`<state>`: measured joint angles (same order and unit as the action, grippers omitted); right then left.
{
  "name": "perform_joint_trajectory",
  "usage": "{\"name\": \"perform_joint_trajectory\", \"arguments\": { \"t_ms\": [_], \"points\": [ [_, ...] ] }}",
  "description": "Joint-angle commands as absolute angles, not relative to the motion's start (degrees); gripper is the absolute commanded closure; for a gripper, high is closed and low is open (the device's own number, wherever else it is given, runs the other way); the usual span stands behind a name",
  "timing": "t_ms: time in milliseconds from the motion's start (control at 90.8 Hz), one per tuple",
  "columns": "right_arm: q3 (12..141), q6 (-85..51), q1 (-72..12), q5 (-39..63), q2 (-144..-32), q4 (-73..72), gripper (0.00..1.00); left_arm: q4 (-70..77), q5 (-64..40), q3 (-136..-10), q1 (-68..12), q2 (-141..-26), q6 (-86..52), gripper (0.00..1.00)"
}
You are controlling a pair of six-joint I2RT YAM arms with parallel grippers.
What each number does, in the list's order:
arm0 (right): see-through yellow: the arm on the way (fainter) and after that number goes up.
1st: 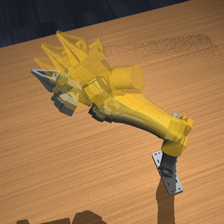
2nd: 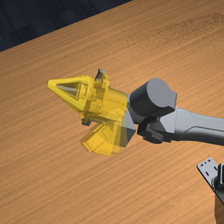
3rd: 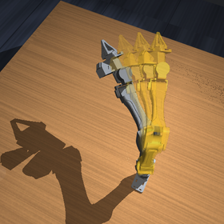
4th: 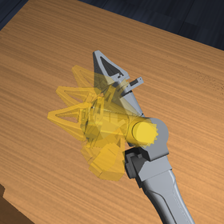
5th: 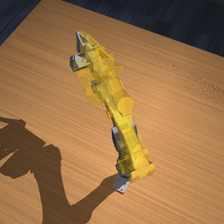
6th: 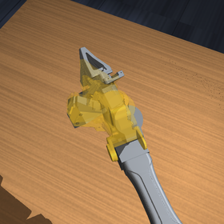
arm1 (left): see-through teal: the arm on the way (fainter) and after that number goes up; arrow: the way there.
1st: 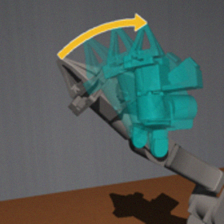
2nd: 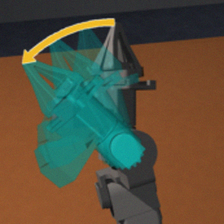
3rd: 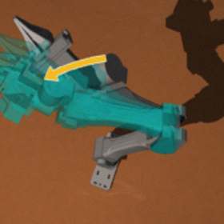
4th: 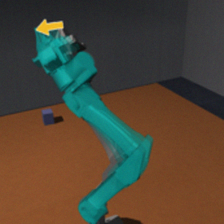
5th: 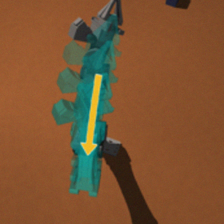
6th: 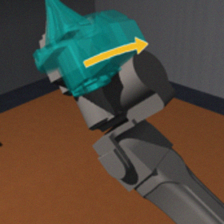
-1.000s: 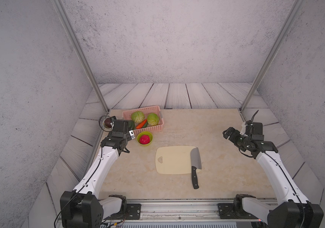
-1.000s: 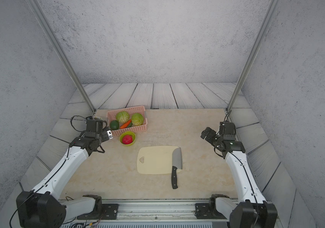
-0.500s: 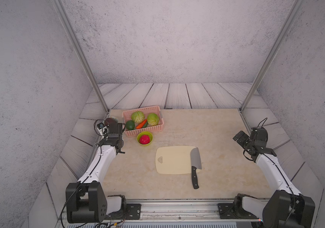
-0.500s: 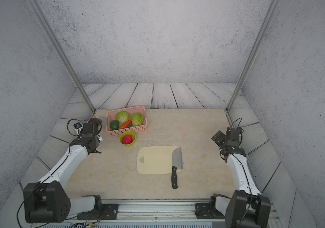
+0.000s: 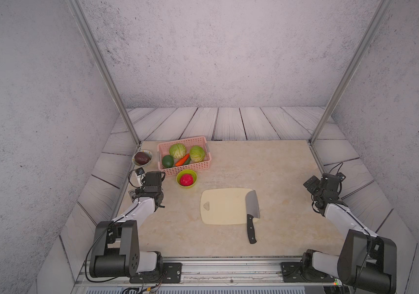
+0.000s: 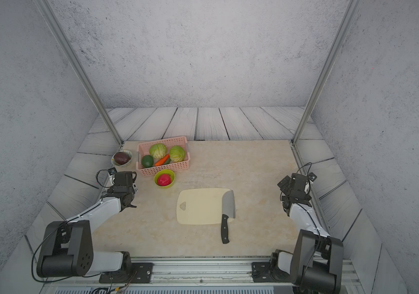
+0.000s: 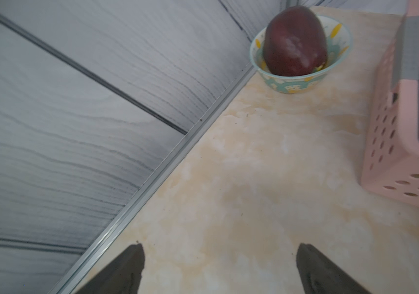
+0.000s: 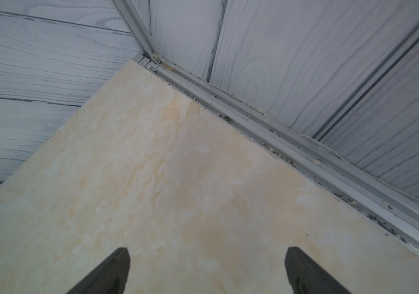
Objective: Align the knife with the edge of the cutting board
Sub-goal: Reset both arms
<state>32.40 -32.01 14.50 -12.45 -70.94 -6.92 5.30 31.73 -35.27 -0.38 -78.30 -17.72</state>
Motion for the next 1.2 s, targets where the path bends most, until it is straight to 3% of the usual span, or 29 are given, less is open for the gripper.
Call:
{"name": "perform_joint_trajectory", "arguments": {
  "t_ms": [0,242,330,418,738,936,1057,1189],
  "points": [
    [29.8,-27.06,14.77,-13.99,-71.32,-17.07,0.01,18.65,24.31,-32.47,0.0,-78.78,-9.93,0.02],
    [29.45,-22.9,14.05,-9.33,-78.18,-24.33,0.01,32.45,14.98,-27.84,0.34,-78.58,-6.47,0.02],
    [29.67,-22.29,13.7,-9.03,-79.4,-24.74,0.01,46.34,9.64,-22.07,0.4,-81.89,-4.18,0.02],
    [27.79,-21.25,12.76,-9.16,-79.4,-27.93,0.01,50.65,5.86,-22.18,0.18,-86.97,-2.4,0.02],
    [21.55,-11.7,2.89,-14.05,-79.96,-42.34,0.01,42.13,2.84,-26.96,0.44,-87.37,-1.4,0.02],
    [18.96,-6.45,0.27,-11.47,-88.79,-57.75,0.01,42.04,2.55,-27.07,0.61,-87.49,-1.4,0.02],
    [25.32,-6.1,-0.19,-10.43,-86.98,-42.26,0.01,41.89,2.52,-27.22,0.61,-87.51,-1.41,0.02],
    [23.45,-5.03,-0.44,-10.66,-89.22,-49.3,0.01,41.68,2.55,-27.32,0.61,-87.54,-1.41,0.02]
  ]
}}
